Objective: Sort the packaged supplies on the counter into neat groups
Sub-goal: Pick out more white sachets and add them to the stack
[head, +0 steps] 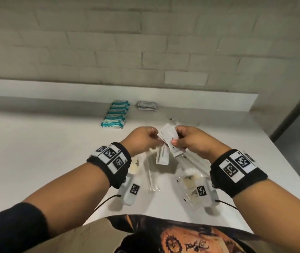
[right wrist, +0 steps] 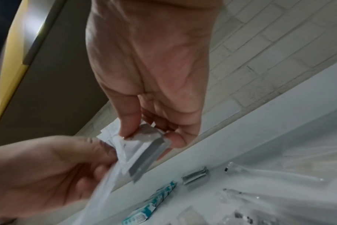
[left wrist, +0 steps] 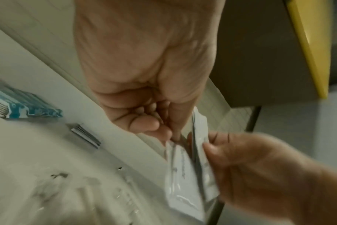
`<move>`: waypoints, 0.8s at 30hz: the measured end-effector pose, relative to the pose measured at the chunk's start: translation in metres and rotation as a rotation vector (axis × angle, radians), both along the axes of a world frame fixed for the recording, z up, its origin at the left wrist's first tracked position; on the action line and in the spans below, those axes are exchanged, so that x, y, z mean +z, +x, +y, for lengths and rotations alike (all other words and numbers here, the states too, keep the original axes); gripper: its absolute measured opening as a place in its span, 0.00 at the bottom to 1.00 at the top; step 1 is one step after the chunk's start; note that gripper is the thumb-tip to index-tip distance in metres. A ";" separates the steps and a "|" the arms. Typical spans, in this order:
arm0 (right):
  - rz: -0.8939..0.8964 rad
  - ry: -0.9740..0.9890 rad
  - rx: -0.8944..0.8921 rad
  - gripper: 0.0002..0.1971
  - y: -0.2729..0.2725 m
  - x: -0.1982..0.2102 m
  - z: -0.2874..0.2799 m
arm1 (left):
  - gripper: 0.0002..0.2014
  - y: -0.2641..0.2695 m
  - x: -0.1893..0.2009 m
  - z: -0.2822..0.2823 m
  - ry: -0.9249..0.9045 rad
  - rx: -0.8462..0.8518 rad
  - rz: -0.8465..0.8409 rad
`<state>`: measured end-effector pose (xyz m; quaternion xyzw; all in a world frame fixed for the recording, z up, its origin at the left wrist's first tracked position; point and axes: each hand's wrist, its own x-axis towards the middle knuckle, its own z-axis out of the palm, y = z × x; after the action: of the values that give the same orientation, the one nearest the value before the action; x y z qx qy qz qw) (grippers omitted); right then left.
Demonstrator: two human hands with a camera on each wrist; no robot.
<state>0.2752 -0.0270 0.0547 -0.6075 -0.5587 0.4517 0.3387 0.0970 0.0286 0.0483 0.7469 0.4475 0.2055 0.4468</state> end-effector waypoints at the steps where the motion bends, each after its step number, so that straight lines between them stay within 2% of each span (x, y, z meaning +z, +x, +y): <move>1: 0.000 0.008 0.009 0.12 -0.004 0.000 0.001 | 0.03 -0.001 0.006 0.002 -0.028 0.054 -0.104; 6: 0.132 0.020 -0.061 0.15 -0.022 0.004 0.010 | 0.05 -0.001 0.013 0.004 -0.118 0.226 -0.412; 10: 0.274 0.016 -0.121 0.15 -0.028 0.012 0.015 | 0.04 0.001 0.006 0.004 -0.258 0.238 -0.593; 13: 0.347 0.044 -0.104 0.19 -0.035 0.018 0.016 | 0.18 0.005 0.002 0.000 -0.353 0.122 -0.625; 14: 0.351 0.051 -0.086 0.22 -0.039 0.020 0.016 | 0.19 0.007 0.002 -0.002 -0.397 0.084 -0.659; 17: 0.226 0.063 -0.065 0.33 -0.048 0.021 0.017 | 0.16 0.012 0.007 -0.007 -0.549 0.101 -0.805; 19: -0.031 0.106 -0.078 0.38 -0.049 0.022 0.016 | 0.14 0.014 0.009 -0.006 -0.522 0.191 -0.843; 21: -0.290 0.238 -0.120 0.43 -0.046 0.025 0.014 | 0.08 0.011 0.012 -0.004 -0.485 0.266 -0.864; 23: -0.373 0.359 -0.081 0.49 -0.041 0.029 0.010 | 0.07 0.006 0.014 -0.002 -0.474 0.257 -0.849; 24: -0.382 0.381 0.001 0.53 -0.041 0.031 0.009 | 0.07 0.004 0.015 -0.003 -0.484 0.226 -0.806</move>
<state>0.2343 -0.0183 0.0859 -0.6069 -0.6876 0.2158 0.3351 0.1011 0.0258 0.0636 0.4291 0.3522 0.4158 0.7203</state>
